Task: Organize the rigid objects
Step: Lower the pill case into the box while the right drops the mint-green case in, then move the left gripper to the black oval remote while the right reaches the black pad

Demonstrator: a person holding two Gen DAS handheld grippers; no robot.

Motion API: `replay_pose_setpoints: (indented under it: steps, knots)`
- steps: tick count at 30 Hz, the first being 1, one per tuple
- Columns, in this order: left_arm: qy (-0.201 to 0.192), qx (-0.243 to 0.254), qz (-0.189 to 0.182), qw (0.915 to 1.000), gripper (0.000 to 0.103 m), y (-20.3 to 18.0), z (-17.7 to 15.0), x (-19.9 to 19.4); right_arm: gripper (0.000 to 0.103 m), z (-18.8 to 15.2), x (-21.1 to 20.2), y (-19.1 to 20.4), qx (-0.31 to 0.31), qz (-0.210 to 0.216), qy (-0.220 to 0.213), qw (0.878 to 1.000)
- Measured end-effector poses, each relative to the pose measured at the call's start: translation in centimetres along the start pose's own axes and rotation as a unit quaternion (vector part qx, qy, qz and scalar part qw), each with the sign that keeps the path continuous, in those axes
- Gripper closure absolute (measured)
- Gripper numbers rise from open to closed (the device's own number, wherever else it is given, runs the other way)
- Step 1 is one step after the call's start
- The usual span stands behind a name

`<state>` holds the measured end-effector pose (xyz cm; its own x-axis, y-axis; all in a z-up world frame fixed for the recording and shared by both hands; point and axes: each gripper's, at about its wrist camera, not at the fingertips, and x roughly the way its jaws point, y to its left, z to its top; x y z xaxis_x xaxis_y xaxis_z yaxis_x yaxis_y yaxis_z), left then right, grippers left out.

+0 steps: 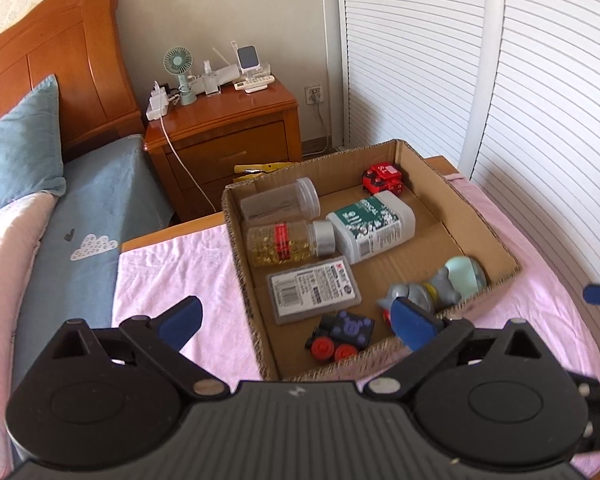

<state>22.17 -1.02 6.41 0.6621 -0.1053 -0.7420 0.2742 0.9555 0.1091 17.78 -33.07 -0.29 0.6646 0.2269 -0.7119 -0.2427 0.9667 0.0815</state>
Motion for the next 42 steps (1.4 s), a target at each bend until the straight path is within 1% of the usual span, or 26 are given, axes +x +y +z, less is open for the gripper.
replay_pose_setpoints:
  steps: [4,5,8,12,15,19,24,27,31,33,37,42]
  knots:
    - [-0.029,-0.006,0.014,0.9995,0.001,0.4,-3.4,-2.3,0.0,-0.8,-0.1,0.3,0.001,0.003,0.001,1.0]
    - [-0.03,-0.005,0.014,0.9994,0.001,0.4,-4.3,-2.5,0.0,-1.0,0.1,0.4,0.003,0.004,0.003,1.0]
    - [-0.024,-0.018,0.008,0.9995,0.001,0.6,-7.2,-2.6,0.0,-1.7,1.1,0.9,0.005,0.005,0.017,1.0]
    - [-0.019,-0.038,0.032,0.9986,0.001,0.7,-10.4,-1.8,0.0,-2.9,3.2,2.2,0.002,0.005,0.044,0.999]
    - [-0.019,-0.055,0.046,0.9973,0.001,1.0,-11.9,-1.4,0.0,-3.7,4.7,3.5,-0.006,0.009,0.058,0.998]
    - [-0.02,-0.081,0.035,0.9959,0.001,1.7,-13.4,-1.2,0.0,-4.4,6.7,5.5,-0.028,0.004,0.069,0.997]
    - [-0.013,-0.108,0.016,0.994,0.001,2.6,-14.7,-0.6,0.0,-4.6,8.7,7.0,-0.028,0.004,0.077,0.997]
    - [-0.003,-0.119,0.013,0.9928,0.001,3.2,-15.2,0.0,0.0,-4.6,9.6,7.6,-0.031,-0.008,0.069,0.997]
    - [0.007,-0.132,0.009,0.9912,0.001,4.0,-15.7,0.9,0.0,-4.5,10.8,8.2,-0.034,-0.025,0.074,0.996]
    - [0.013,-0.137,0.009,0.9904,0.001,4.3,-15.8,1.3,0.0,-4.4,11.1,8.4,-0.035,-0.032,0.068,0.997]
    - [0.025,-0.144,0.004,0.9892,0.001,4.3,-15.7,2.2,0.0,-4.3,11.4,8.0,-0.024,-0.041,0.057,0.997]
    - [0.037,-0.137,0.0,0.9898,0.001,3.4,-15.3,3.1,0.0,-4.4,11.1,6.3,-0.009,-0.056,0.055,0.997]
